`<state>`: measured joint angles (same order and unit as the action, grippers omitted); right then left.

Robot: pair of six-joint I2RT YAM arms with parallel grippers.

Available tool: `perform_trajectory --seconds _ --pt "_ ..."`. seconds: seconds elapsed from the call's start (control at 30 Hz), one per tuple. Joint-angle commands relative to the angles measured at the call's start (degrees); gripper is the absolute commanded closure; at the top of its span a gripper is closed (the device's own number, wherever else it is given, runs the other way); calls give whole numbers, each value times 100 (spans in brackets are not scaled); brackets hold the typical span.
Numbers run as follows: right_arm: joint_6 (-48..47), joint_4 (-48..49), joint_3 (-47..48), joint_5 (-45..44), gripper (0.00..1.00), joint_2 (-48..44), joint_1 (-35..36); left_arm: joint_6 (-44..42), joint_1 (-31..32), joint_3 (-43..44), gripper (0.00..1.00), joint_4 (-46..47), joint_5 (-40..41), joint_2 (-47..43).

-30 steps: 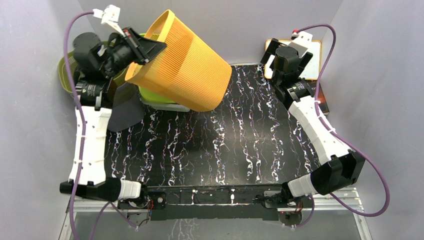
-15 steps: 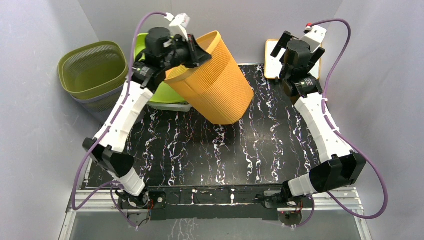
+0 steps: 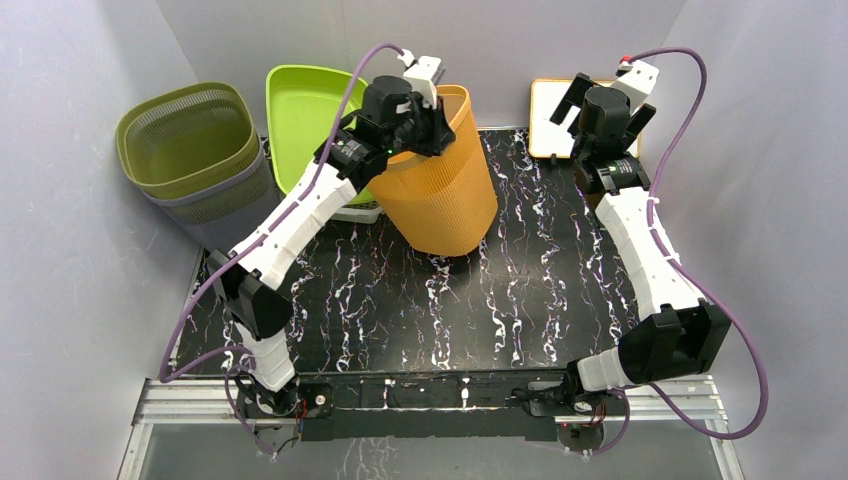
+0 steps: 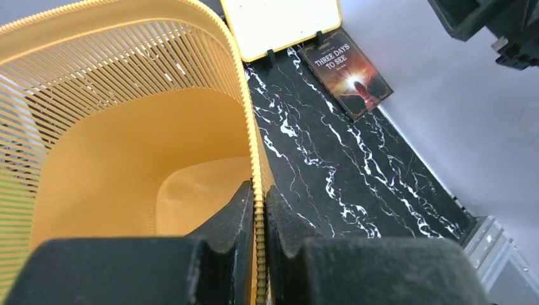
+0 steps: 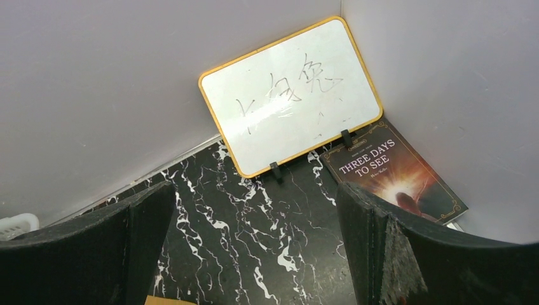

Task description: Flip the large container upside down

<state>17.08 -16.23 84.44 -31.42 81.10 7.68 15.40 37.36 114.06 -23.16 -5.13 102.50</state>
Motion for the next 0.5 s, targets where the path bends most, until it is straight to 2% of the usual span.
perform_trajectory --seconds 0.0,0.03,0.1,0.2,0.23,0.27,0.47 --pt "71 296 -47 102 2 -223 -47 -467 254 337 100 207 437 50" --pt "58 277 -57 93 2 -226 -54 -466 278 341 96 173 398 72" --pt "36 207 -37 80 2 -220 -61 -459 295 326 80 129 291 102" --pt "11 112 43 98 2 -200 -65 -458 320 258 47 136 194 66" --pt "7 77 67 112 2 -192 -65 -485 339 245 19 144 172 43" --pt "2 56 86 122 2 -191 -65 -493 356 240 4 145 139 16" --pt "-204 74 102 395 2 -275 -65 -515 423 362 2 -10 26 -231"
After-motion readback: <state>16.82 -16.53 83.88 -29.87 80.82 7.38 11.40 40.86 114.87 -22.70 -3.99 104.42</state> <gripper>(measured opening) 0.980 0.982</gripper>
